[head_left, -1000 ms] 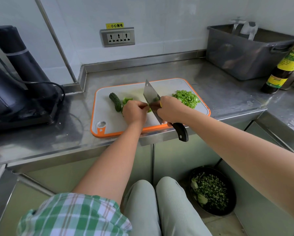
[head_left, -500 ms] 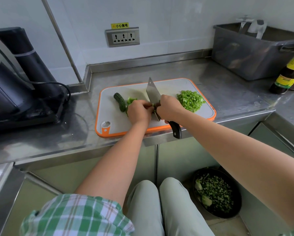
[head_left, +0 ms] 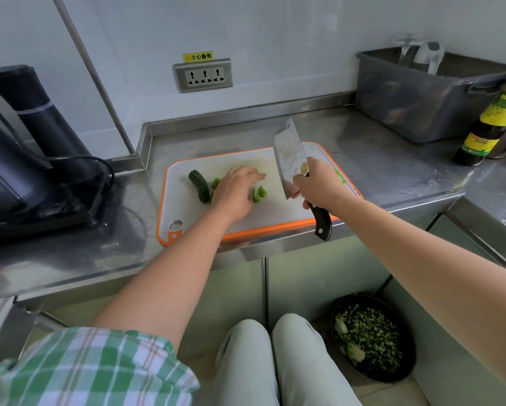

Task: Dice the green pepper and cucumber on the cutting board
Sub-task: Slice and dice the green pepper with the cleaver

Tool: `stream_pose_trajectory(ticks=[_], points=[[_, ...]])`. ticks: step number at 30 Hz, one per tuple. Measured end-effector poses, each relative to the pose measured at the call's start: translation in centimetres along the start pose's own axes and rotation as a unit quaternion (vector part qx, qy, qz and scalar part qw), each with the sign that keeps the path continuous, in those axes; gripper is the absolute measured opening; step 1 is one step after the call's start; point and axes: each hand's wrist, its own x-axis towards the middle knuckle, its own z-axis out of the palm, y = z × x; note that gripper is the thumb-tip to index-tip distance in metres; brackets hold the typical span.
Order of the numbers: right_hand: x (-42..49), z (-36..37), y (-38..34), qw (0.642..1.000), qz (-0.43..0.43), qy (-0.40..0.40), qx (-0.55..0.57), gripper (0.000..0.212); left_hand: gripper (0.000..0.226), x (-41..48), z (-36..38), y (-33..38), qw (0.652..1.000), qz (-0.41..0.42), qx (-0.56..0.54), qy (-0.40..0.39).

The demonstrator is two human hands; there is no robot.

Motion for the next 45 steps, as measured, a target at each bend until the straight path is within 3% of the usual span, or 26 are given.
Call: stream_pose_trajectory(ticks=[4, 9, 13, 17, 22, 28, 34, 38, 40, 44, 45], points=[[0.0, -0.1, 0.6, 1.000, 0.003, -0.016, 0.000, 0.011, 0.043, 1.5, -0.3, -0.2, 0.996, 0.046, 0.021, -0.075], [0.2, 0.0, 0.9, 0.999, 0.001, -0.040, 0.001, 0.017, 0.026, 1.3, -0.2, -0.1, 0.999, 0.011, 0.016, -0.033], [0.5, 0.2, 1.3, 0.999, 0.000, -0.049, 0.011, 0.024, 0.032, 0.6, -0.2, -0.1, 1.000, -0.004, 0.027, -0.006], [0.8, 0.4, 1.2, 0.999, 0.008, -0.045, 0.011, 0.021, 0.031, 1.9, -0.8, -0.6, 0.993, -0.072, 0.033, 0.085], [1.3, 0.6, 1.3, 0.998, 0.014, -0.062, 0.006, 0.018, 0.031, 3.8, 0.6, -0.5, 0.983, -0.127, 0.131, -0.004], [1.2, 0.6, 1.6, 0.998, 0.016, -0.061, 0.012, 0.030, 0.024, 4.1, 1.4, -1.3, 0.993, -0.098, 0.064, 0.027], [1.0, 0.2, 1.9, 0.997, 0.004, -0.066, 0.030, 0.020, 0.019, 4.3, 1.6, -0.6, 0.993, -0.101, -0.027, 0.046], [1.2, -0.4, 2.4, 0.999, 0.006, -0.049, 0.004, 0.018, 0.029, 4.9, 1.9, 0.6, 0.987, -0.071, -0.143, 0.007], [1.2, -0.6, 2.6, 0.999, -0.003, -0.049, 0.024, 0.014, 0.032, 4.7, 1.8, 1.1, 0.981, -0.074, -0.174, 0.036], [0.6, -1.1, 2.0, 0.997, -0.029, -0.069, -0.014, 0.011, 0.024, 3.1, 0.9, -0.1, 0.991, -0.055, -0.086, 0.081], [0.3, -1.1, 1.7, 0.996, -0.038, -0.075, -0.029, 0.018, 0.021, 2.5, 0.6, -0.5, 0.995, -0.038, -0.056, 0.078]])
